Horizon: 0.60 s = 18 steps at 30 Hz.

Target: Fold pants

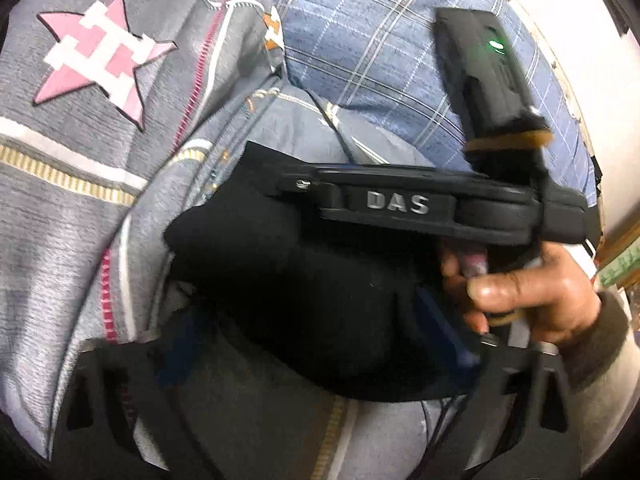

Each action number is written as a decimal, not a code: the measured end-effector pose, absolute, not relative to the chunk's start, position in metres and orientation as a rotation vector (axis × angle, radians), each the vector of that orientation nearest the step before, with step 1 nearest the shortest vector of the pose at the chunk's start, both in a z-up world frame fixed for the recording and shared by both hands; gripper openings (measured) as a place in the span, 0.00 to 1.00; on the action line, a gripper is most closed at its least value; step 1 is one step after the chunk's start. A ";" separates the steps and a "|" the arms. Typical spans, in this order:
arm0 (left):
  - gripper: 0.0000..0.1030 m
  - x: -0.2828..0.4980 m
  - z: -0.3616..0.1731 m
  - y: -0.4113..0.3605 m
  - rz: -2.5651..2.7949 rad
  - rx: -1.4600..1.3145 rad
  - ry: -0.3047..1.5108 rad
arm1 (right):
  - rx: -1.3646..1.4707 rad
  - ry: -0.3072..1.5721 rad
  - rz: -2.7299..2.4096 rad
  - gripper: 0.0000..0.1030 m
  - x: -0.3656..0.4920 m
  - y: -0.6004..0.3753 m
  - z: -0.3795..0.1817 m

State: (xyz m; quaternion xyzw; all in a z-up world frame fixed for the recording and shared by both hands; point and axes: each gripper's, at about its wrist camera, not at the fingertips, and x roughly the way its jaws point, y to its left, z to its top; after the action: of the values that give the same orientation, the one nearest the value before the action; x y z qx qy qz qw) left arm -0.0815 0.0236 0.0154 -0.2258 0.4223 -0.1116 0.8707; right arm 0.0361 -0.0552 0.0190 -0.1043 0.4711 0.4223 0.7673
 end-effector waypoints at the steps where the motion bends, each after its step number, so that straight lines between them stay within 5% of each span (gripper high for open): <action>1: 0.56 -0.081 0.016 0.024 -0.239 -0.465 0.888 | -0.217 1.000 0.923 0.24 0.033 -0.059 0.023; 3: 0.46 -0.083 0.021 0.024 -0.269 -0.476 0.880 | -0.184 0.952 0.930 0.19 0.025 -0.069 0.035; 5: 0.26 -0.092 0.037 0.024 -0.277 -0.466 0.825 | -0.128 0.903 0.938 0.18 0.017 -0.083 0.051; 18: 0.24 -0.121 0.123 -0.089 -0.685 -0.210 0.665 | 0.234 0.566 0.765 0.17 -0.069 -0.272 0.140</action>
State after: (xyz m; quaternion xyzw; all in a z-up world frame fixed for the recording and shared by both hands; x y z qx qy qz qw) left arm -0.1213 -0.0888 0.1234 -0.1011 0.3195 -0.3291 0.8829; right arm -0.0693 -0.2722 0.1399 0.1124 0.2720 0.3672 0.8824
